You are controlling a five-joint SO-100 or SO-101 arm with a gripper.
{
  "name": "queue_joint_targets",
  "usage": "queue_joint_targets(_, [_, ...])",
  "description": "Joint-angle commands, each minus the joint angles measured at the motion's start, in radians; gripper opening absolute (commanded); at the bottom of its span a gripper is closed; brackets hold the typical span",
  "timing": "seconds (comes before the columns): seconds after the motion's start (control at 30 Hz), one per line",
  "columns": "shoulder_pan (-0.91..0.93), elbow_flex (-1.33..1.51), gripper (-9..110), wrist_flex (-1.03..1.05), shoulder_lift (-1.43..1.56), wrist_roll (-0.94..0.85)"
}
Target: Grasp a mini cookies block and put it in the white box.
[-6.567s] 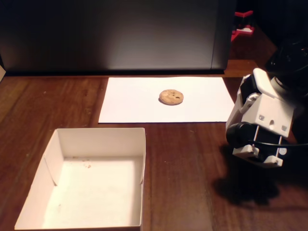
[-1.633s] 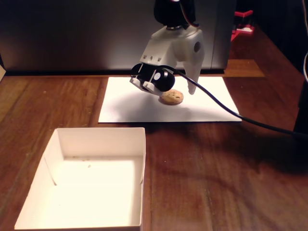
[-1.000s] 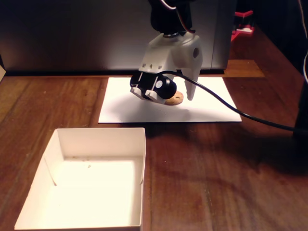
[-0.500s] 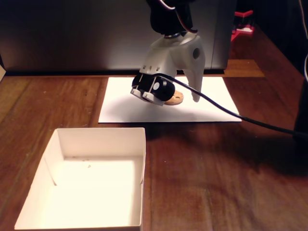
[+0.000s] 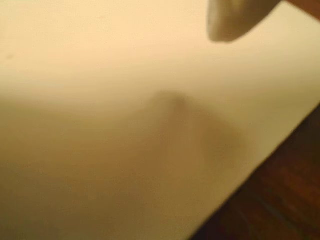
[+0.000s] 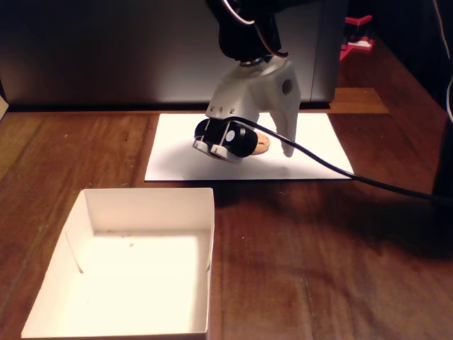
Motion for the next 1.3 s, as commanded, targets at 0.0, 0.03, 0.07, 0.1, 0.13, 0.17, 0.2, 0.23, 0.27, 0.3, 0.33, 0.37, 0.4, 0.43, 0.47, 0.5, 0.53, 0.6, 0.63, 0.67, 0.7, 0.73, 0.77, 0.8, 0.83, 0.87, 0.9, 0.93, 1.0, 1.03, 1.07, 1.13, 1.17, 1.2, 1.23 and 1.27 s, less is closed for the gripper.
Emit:
queue_joint_targets(0.0, [-0.011, -0.083, 52, -0.008, 0.037, -0.008])
queue_joint_targets(0.03, [-0.011, -0.083, 52, -0.011, 0.035, -0.009])
queue_joint_targets(0.07, [-0.011, -0.084, 52, -0.014, 0.032, -0.009])
queue_joint_targets(0.1, [-0.011, -0.084, 52, -0.018, 0.029, -0.011])
queue_joint_targets(0.13, [-0.011, -0.084, 52, -0.021, 0.026, -0.014])
queue_joint_targets(0.17, [-0.011, -0.084, 52, -0.025, 0.026, -0.015])
queue_joint_targets(0.2, [-0.011, -0.084, 52, -0.028, 0.025, -0.017])
queue_joint_targets(0.23, [-0.011, -0.084, 52, -0.029, 0.025, -0.018])
queue_joint_targets(0.27, [-0.011, -0.084, 52, -0.031, 0.023, -0.018])
queue_joint_targets(0.3, [-0.011, -0.083, 52, -0.032, 0.021, -0.02])
queue_joint_targets(0.33, [-0.011, -0.08, 52, -0.034, 0.021, -0.02])
queue_joint_targets(0.37, [-0.011, -0.08, 51, -0.035, 0.021, -0.02])
queue_joint_targets(0.4, [-0.011, -0.08, 51, -0.035, 0.021, -0.02])
queue_joint_targets(0.43, [-0.011, -0.081, 51, -0.037, 0.021, -0.018])
queue_joint_targets(0.47, [-0.011, -0.084, 51, -0.038, 0.021, -0.023])
queue_joint_targets(0.5, [-0.011, -0.087, 51, -0.04, 0.021, -0.028])
queue_joint_targets(0.53, [-0.011, -0.089, 51, -0.041, 0.023, -0.032])
queue_joint_targets(0.6, [-0.015, -0.089, 51, -0.041, 0.032, -0.037])
queue_joint_targets(0.63, [-0.018, -0.089, 51, -0.04, 0.04, -0.034])
queue_joint_targets(0.67, [-0.02, -0.089, 51, -0.04, 0.046, -0.034])
queue_joint_targets(0.7, [-0.02, -0.089, 51, -0.04, 0.048, -0.037])
queue_joint_targets(0.73, [-0.02, -0.089, 51, -0.04, 0.049, -0.04])
queue_joint_targets(0.77, [-0.018, -0.089, 51, -0.041, 0.049, -0.043])
queue_joint_targets(0.8, [-0.017, -0.089, 51, -0.041, 0.049, -0.048])
queue_joint_targets(0.83, [-0.015, -0.089, 51, -0.041, 0.049, -0.049])
queue_joint_targets(0.87, [-0.014, -0.089, 51, -0.041, 0.049, -0.051])
queue_joint_targets(0.9, [-0.014, -0.089, 51, -0.041, 0.048, -0.051])
queue_joint_targets(0.93, [-0.014, -0.089, 51, -0.043, 0.044, -0.051])
queue_joint_targets(1.0, [-0.015, -0.089, 51, -0.046, 0.043, -0.051])
queue_joint_targets(1.03, [-0.017, -0.089, 51, -0.046, 0.043, -0.048])
queue_joint_targets(1.07, [-0.018, -0.089, 51, -0.046, 0.043, -0.048])
queue_joint_targets(1.13, [-0.02, -0.089, 51, -0.046, 0.046, -0.044])
queue_joint_targets(1.17, [-0.02, -0.089, 51, -0.046, 0.048, -0.044])
queue_joint_targets(1.2, [-0.021, -0.089, 51, -0.046, 0.048, -0.044])
queue_joint_targets(1.23, [-0.021, -0.089, 51, -0.046, 0.049, -0.043])
queue_joint_targets(1.27, [-0.021, -0.089, 51, -0.046, 0.051, -0.043])
